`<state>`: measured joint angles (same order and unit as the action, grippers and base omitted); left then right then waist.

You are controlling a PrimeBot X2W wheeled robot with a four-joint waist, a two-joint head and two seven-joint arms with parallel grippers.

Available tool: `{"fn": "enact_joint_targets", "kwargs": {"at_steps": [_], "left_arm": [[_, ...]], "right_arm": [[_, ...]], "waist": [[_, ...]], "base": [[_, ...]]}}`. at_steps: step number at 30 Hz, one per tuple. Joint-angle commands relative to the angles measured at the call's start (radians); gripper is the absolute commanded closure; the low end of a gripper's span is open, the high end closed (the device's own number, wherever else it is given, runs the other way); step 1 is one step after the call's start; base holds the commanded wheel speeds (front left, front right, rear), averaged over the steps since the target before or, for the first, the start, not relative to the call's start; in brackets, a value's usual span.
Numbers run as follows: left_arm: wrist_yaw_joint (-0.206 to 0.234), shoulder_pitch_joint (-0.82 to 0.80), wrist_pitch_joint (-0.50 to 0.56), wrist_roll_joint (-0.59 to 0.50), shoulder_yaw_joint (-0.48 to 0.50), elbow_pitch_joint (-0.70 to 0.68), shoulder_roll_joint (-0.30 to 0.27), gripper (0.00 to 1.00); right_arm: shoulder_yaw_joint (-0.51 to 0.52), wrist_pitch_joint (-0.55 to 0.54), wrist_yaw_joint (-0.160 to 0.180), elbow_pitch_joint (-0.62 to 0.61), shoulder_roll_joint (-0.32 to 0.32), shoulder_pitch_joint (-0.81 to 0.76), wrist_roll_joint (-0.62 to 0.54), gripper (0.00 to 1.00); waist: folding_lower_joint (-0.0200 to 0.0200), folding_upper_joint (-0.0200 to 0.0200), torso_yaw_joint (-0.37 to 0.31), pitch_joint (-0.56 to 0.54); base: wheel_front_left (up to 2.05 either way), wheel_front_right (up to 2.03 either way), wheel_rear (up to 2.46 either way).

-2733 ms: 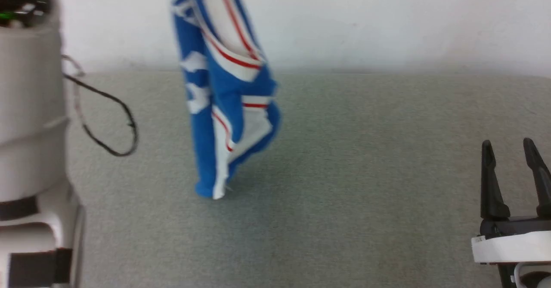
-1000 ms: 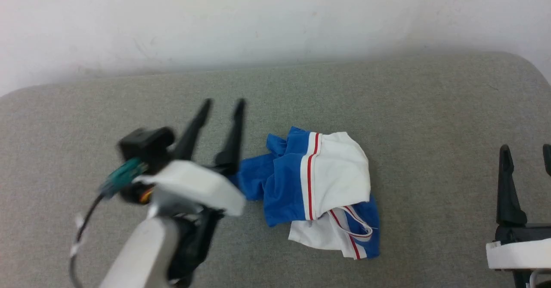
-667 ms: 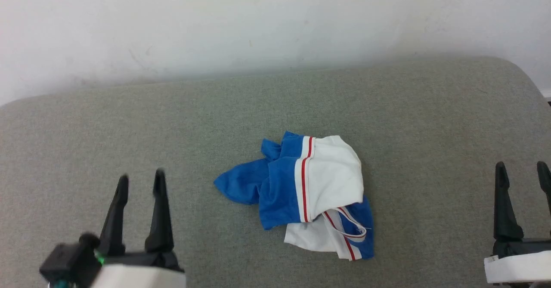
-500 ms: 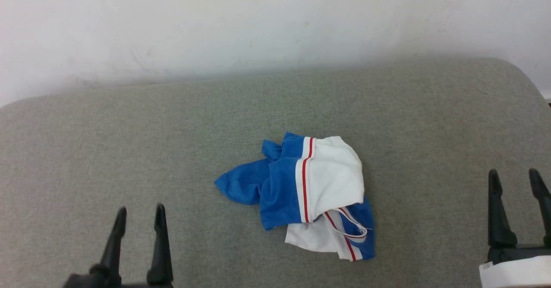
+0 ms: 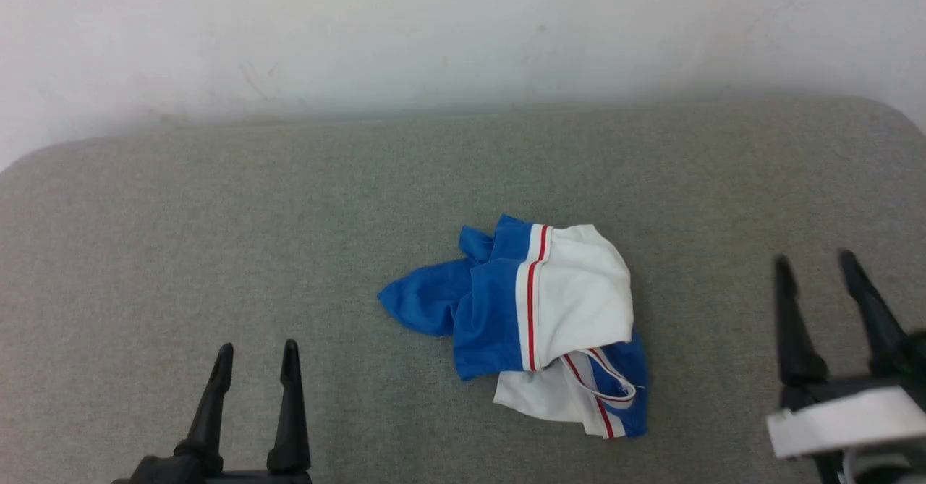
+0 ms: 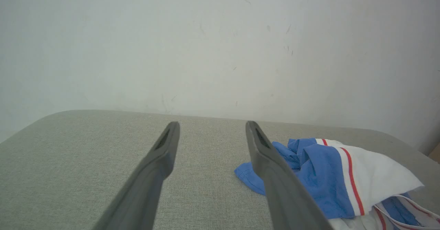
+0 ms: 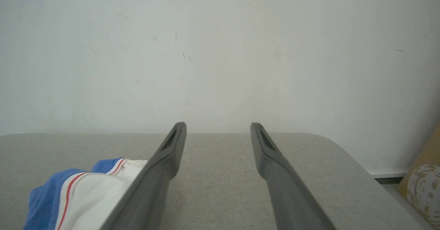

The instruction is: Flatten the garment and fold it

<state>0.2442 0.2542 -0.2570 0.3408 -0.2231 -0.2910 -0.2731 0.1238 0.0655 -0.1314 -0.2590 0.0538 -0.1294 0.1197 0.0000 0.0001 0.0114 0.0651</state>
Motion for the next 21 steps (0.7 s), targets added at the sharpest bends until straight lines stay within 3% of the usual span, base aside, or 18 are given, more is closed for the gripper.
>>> {"fn": "enact_joint_targets", "kwargs": {"at_steps": [1, 7, 18, 21], "left_arm": [[-0.014, -0.02, -0.005, -0.015, 0.002, 0.0, 0.008, 0.0], [-0.038, -0.061, -0.005, -0.021, -0.009, 0.017, 0.041, 0.0], [-0.093, -0.128, -0.005, -0.032, -0.032, 0.087, 0.09, 0.0], [-0.106, -0.139, -0.005, -0.034, -0.036, 0.108, 0.101, 0.0]], "right_arm": [[-0.024, -0.03, 0.001, -0.009, -0.004, 0.042, 0.004, 0.0], [-0.104, -0.242, 0.001, -0.002, 0.005, 0.209, 0.046, 0.0], [-0.26, -0.749, 0.001, 0.175, 0.139, 0.411, 0.19, 0.0], [-0.285, -0.838, 0.001, 0.204, 0.166, 0.432, 0.214, 0.0]], "waist": [[0.0, -0.0001, 0.008, 0.024], [0.0, -0.0001, 0.027, 0.087], [0.0, -0.0001, 0.105, 0.159], [0.0, -0.0001, 0.131, 0.169]], "base": [[0.0, 0.0, 0.0], [0.0, 0.0, 0.0], [0.0, 0.0, 0.0], [0.0, 0.0, 0.0]]}}
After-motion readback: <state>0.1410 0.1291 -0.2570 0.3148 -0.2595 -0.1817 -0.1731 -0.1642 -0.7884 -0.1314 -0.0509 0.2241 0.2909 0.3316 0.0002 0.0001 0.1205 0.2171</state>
